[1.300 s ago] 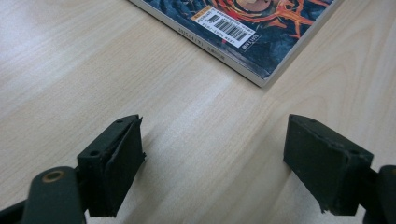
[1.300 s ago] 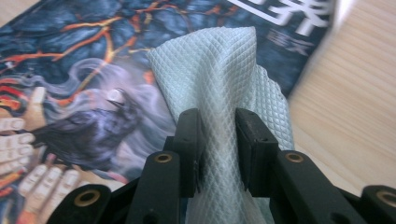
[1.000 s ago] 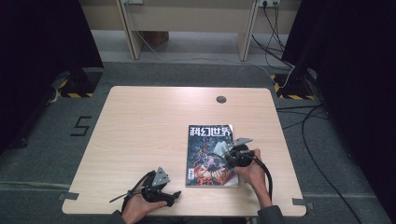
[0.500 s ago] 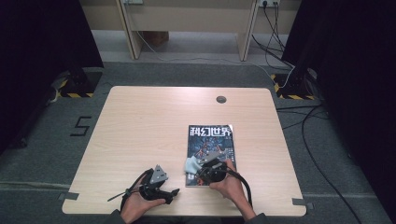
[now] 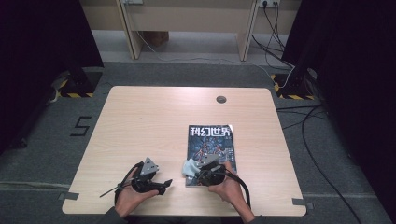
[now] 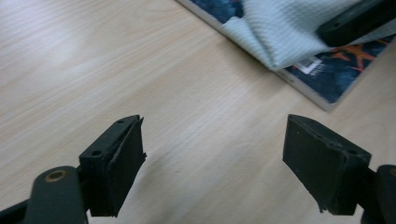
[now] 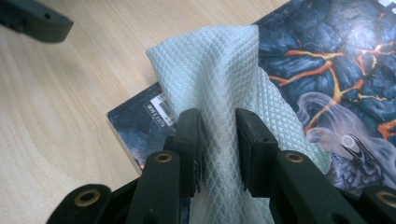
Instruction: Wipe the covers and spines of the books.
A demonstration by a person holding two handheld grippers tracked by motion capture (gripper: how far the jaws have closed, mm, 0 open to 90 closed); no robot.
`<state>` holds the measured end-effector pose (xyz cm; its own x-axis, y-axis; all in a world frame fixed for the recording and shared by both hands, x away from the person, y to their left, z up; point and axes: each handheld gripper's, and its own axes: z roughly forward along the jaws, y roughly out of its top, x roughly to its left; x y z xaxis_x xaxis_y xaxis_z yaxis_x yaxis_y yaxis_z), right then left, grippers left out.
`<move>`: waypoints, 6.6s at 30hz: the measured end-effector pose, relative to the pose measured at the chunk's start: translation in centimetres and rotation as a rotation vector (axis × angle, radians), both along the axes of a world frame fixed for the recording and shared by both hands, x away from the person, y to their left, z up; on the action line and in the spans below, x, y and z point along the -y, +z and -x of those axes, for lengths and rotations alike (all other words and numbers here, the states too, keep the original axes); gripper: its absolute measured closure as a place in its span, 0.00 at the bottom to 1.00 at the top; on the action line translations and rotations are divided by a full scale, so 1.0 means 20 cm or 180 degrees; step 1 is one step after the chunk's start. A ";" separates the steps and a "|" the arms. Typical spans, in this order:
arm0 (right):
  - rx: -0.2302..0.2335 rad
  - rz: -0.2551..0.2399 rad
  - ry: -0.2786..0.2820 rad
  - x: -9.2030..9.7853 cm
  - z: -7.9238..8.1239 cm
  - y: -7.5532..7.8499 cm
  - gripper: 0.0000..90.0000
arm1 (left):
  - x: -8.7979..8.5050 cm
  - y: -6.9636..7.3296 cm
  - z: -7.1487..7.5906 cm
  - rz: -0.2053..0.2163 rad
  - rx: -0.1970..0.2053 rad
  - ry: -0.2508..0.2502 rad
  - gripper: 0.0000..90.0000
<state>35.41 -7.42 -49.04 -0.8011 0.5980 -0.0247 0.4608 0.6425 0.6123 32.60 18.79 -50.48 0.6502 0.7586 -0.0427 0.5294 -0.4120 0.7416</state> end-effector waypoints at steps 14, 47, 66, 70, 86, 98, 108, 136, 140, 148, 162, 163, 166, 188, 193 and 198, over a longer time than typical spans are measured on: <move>0.0005 0.0022 0.0387 -0.16 0.11 0.00 0.80 | -0.11 0.00 -0.06 -0.0064 -0.0001 0.0289 0.23; 0.0044 0.0134 -0.0612 0.42 0.04 0.02 0.81 | -0.09 -0.01 -0.06 -0.0095 0.0000 0.0253 0.24; 0.0009 -0.0045 -0.0314 0.31 0.14 0.00 0.81 | -0.09 -0.01 -0.06 -0.0107 -0.0013 0.0247 0.24; 0.0014 -0.0065 -0.0526 0.42 0.17 0.00 0.81 | -0.09 -0.01 -0.06 -0.0113 -0.0014 0.0244 0.24; 0.0019 0.0000 -0.0596 0.45 0.20 0.01 0.80 | 0.19 -0.01 -0.02 0.0188 0.0048 -0.0099 0.23; -0.0058 -0.0043 -0.0609 0.48 0.12 0.01 0.81 | 0.34 -0.06 -0.01 0.0074 0.0097 -0.0170 0.20; -0.0027 0.0051 -0.0889 0.51 -0.16 0.02 0.82 | 0.34 -0.06 -0.01 0.0096 0.0083 -0.0166 0.21; -0.0015 0.0156 -0.0863 0.42 -0.34 0.03 0.81 | 0.30 -0.05 0.05 0.0142 -0.0014 -0.0252 0.26; 0.0001 0.0109 -0.1051 0.43 -0.46 0.02 0.82 | 0.30 -0.05 0.05 0.0144 -0.0017 -0.0264 0.26; 0.0007 0.0039 -0.1347 0.45 -0.62 0.02 0.81 | 0.30 -0.05 0.05 0.0151 -0.0019 -0.0266 0.26; 0.0084 0.0394 -0.1212 0.33 -0.67 0.04 0.83 | 0.30 -0.05 0.05 0.0153 -0.0033 -0.0283 0.26; 0.0048 0.0366 -0.1179 0.32 -0.67 0.04 0.83 | 0.30 -0.06 0.05 0.0166 -0.0041 -0.0276 0.26; 0.0043 0.0392 -0.1074 0.26 -0.67 0.04 0.83 | 0.30 -0.05 0.05 0.0146 -0.0020 -0.0286 0.27; 0.0069 0.0228 -0.0216 -0.18 -0.51 0.02 0.84 | 0.29 -0.05 0.04 0.0131 -0.0016 -0.0315 0.24; 0.0036 0.0167 -0.0050 -0.15 -0.39 0.01 0.84 | 0.26 -0.03 0.05 0.0219 -0.0086 -0.0336 0.24; 0.0015 0.0175 0.0123 -0.11 -0.26 0.02 0.84 | 0.18 0.06 0.07 0.0196 0.0106 -0.0227 0.24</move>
